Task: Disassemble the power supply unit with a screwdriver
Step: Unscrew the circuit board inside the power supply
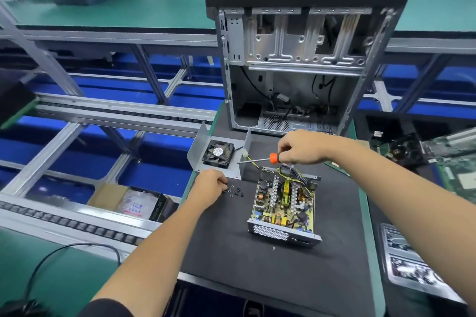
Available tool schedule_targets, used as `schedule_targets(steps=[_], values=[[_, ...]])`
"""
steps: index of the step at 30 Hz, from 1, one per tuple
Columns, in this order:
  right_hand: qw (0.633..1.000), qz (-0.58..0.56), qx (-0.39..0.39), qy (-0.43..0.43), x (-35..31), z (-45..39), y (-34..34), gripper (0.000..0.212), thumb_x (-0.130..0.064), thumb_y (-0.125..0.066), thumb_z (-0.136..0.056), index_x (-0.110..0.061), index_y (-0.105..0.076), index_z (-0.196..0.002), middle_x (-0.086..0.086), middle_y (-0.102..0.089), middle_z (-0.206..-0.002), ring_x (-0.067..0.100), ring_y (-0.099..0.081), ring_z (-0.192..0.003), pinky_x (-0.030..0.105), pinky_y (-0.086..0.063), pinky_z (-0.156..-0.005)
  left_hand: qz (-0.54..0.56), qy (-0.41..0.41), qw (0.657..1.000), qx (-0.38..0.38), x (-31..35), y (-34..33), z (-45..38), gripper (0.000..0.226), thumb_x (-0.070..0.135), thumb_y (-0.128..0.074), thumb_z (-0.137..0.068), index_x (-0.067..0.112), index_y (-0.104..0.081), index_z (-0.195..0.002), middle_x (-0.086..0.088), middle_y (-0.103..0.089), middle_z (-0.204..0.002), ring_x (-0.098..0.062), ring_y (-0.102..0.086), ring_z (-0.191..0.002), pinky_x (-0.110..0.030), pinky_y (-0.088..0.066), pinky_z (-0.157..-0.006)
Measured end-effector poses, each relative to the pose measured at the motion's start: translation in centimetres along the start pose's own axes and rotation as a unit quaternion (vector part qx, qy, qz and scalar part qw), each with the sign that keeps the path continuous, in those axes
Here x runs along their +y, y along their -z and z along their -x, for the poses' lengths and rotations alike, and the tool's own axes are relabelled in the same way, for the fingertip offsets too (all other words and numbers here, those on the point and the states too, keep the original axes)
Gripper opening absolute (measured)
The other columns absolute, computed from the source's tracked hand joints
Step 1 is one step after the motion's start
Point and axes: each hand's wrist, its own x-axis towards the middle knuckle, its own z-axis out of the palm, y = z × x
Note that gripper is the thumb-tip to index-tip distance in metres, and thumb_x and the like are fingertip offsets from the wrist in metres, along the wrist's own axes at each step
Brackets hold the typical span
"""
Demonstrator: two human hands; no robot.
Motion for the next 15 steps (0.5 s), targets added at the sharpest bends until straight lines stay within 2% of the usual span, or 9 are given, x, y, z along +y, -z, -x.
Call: schedule_targets(steps=[5,8,10,15], values=[[1.000,-0.013,0.002,-0.008,0.2,0.7,0.4,0.040,-0.048,-0.058,-0.091,-0.010,-0.068,-0.086,0.000,-0.064,-0.074,0.012,-0.051,-0.063,0.027,-0.040,-0.059,-0.028,-0.034,0.999,-0.002,-0.2,0.0,0.1,0.013,0.008,-0.068,-0.083,0.019,-0.067,-0.076,0.004,-0.061,-0.081,-0.011,-0.057,-0.071,-0.021,-0.045,-0.070],[0.999,-0.032,0.014,-0.014,0.5,1.4,1.1,0.036,-0.046,-0.060,-0.089,-0.012,-0.067,-0.082,-0.001,-0.064,-0.068,0.012,-0.051,-0.056,0.025,-0.039,-0.056,-0.048,-0.047,0.998,-0.013,-0.2,0.0,-0.2,0.009,0.008,-0.067,-0.084,0.016,-0.068,-0.082,0.002,-0.062,-0.083,-0.016,-0.058,-0.075,-0.025,-0.048,-0.073],[0.999,-0.040,0.024,-0.021,0.7,2.2,1.8,0.031,-0.045,-0.061,-0.088,-0.015,-0.066,-0.083,-0.001,-0.065,-0.067,0.013,-0.052,-0.052,0.023,-0.040,-0.052,-0.040,-0.049,0.998,-0.019,0.1,0.3,-0.2,0.011,0.007,-0.064,-0.085,0.018,-0.066,-0.085,0.003,-0.061,-0.078,-0.016,-0.057,-0.074,-0.022,-0.044,-0.067],[0.992,-0.108,-0.009,-0.065,2.0,5.3,4.2,0.019,-0.028,-0.068,-0.087,-0.010,-0.062,-0.091,0.006,-0.063,-0.067,0.015,-0.055,-0.042,0.023,-0.046,-0.043,-0.008,-0.124,0.988,0.095,3.4,2.3,0.4,0.019,0.006,-0.051,-0.081,0.018,-0.066,-0.079,0.009,-0.058,-0.066,-0.013,-0.053,-0.064,-0.022,-0.039,-0.058]])
